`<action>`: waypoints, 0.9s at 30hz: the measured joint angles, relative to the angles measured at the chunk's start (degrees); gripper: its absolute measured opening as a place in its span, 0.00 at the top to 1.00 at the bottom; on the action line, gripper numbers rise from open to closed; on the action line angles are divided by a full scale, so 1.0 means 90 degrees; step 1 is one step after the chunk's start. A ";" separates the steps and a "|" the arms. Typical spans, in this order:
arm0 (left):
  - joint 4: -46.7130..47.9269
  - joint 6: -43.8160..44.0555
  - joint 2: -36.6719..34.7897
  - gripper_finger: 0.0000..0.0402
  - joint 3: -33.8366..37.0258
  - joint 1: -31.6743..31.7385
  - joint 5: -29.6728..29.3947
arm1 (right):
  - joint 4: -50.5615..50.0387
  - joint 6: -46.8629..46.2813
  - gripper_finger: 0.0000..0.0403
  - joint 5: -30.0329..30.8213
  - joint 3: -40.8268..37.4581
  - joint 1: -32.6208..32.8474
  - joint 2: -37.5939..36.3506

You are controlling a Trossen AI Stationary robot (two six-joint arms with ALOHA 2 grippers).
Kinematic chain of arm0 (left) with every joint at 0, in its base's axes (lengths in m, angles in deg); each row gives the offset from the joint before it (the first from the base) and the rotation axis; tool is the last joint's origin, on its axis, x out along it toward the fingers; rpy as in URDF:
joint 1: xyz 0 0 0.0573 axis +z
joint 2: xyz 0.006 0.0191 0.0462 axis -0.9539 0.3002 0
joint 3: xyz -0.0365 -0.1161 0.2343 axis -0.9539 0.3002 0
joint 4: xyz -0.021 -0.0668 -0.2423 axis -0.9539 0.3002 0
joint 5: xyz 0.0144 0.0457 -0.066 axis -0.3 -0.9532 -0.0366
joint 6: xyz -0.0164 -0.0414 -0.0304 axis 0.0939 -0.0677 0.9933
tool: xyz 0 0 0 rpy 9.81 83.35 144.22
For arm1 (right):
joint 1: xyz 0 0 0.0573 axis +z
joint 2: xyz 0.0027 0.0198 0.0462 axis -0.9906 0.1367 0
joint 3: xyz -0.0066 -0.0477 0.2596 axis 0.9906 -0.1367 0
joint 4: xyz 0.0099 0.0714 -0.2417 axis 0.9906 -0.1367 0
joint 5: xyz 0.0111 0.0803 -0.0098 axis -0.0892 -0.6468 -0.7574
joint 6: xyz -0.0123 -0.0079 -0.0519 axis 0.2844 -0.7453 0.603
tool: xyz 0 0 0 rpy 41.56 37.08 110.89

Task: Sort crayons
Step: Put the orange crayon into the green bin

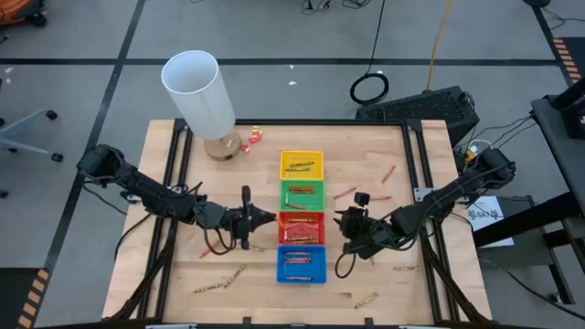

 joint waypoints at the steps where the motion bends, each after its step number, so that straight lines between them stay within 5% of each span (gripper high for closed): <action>1: 0.0002 -0.0170 0.0000 0.96 0.0000 0.0000 0.0000 | 0.0002 0.0051 0.80 0.0048 0.0000 -0.0002 0.0000; 20: 0.0007 -0.0562 0.0000 0.96 0.0000 0.0007 -0.0007 | 0.0002 0.0295 0.80 0.0114 0.0000 -0.0102 0.0000; 27: 0.0121 0.0912 0.0002 0.96 0.0000 0.0007 -0.0005 | 0.0002 -0.0099 0.80 0.0108 0.0000 -0.0100 0.0000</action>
